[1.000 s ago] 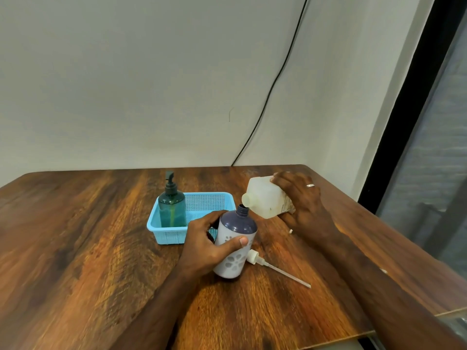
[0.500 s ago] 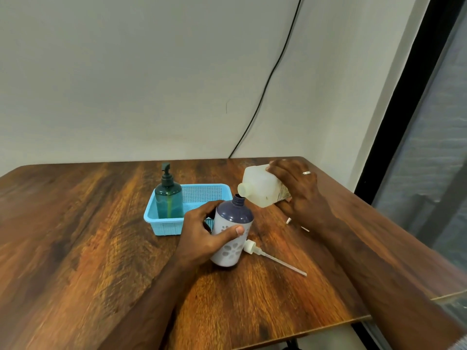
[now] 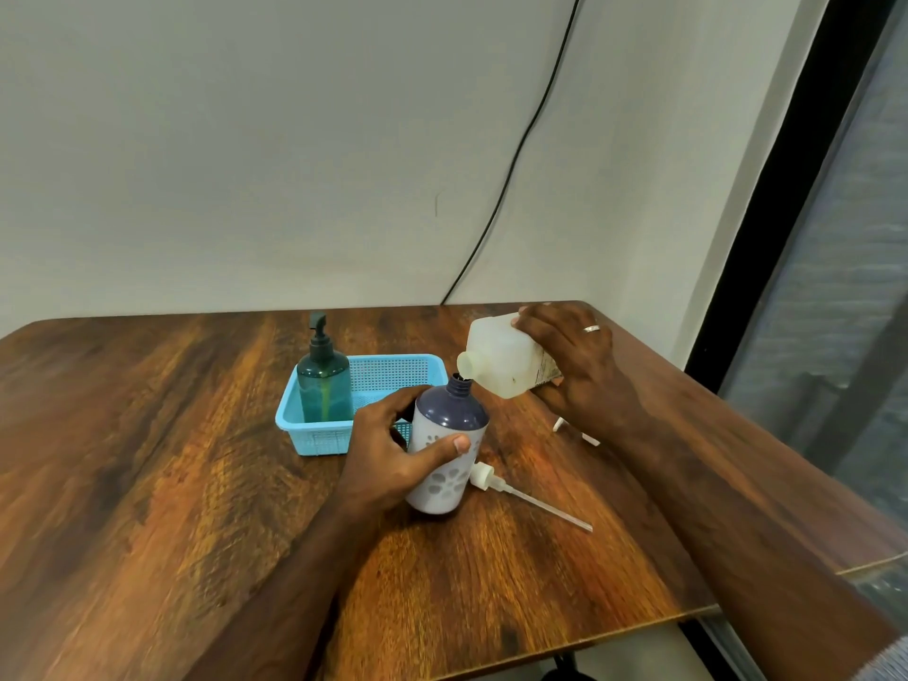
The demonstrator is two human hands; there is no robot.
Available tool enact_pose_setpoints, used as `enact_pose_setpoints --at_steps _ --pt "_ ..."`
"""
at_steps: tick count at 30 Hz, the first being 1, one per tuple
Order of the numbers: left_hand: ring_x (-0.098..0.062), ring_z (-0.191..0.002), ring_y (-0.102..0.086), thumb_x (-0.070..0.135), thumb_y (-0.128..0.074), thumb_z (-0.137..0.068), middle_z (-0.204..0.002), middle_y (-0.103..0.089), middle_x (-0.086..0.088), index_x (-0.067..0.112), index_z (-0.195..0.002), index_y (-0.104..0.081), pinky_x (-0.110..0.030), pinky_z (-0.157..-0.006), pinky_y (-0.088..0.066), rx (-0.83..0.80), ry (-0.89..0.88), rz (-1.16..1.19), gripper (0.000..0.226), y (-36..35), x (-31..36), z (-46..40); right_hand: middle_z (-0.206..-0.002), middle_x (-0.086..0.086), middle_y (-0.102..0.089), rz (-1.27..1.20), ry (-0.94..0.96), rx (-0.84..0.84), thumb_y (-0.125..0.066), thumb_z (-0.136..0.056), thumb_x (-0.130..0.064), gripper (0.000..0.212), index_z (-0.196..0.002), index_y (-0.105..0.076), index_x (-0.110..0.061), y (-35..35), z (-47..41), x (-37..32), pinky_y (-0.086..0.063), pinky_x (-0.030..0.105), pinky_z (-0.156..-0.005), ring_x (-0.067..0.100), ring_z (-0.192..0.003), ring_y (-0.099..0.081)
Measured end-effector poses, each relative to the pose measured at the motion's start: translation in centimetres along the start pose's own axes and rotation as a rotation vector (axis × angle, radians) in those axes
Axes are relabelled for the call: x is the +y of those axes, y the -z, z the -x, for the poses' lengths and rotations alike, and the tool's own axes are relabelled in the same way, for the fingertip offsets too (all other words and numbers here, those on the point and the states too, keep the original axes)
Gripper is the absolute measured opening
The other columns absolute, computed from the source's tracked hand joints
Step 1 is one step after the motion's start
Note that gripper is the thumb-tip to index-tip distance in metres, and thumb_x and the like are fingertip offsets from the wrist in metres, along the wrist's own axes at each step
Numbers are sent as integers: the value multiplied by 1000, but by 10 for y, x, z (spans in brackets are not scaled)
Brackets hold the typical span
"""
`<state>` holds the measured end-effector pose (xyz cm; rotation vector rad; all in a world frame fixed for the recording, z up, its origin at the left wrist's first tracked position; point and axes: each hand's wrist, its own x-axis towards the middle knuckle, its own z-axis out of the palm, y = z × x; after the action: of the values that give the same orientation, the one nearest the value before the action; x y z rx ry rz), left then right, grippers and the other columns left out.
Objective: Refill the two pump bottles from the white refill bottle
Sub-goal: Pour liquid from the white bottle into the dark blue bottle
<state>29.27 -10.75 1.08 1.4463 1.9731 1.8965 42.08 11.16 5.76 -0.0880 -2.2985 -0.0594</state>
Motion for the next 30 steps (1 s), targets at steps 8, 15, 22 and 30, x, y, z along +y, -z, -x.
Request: enact_pose_setpoints --at_steps 8,15,22,30 --pt "1 -94 -65 57 -77 -61 -99 -72 20 43 -105 -64 -8 -68 -47 4 -11 1 49 0 -1 -1 -139 10 -54 18 28 9 -75 -76 -34 68 -135 -42 -25 1 -2 0 -43 63 -95 33 -126 -47" --pt "5 -96 -63 59 -75 -60 -99 -70 25 46 -104 -61 -7 -70 -47 12 -8 -17 48 1 -1 0 -139 11 -54 29 28 -4 -75 -77 -36 68 -136 -42 -26 1 -3 1 -43 64 -95 34 -127 -47" --pt "7 -96 -63 59 -75 -60 -99 -66 39 47 -104 -60 -6 -69 -47 13 -18 -30 47 2 0 -1 -139 11 -54 40 35 -5 -75 -76 -35 70 -136 -41 -26 1 -3 1 -43 64 -95 34 -126 -48" --pt "8 -96 -62 57 -76 -61 -99 -65 40 48 -103 -60 -7 -70 -48 13 -36 -36 45 2 1 -1 -141 9 -52 50 36 -19 -77 -76 -34 72 -137 -39 -27 0 -3 4 -43 63 -94 34 -128 -47"
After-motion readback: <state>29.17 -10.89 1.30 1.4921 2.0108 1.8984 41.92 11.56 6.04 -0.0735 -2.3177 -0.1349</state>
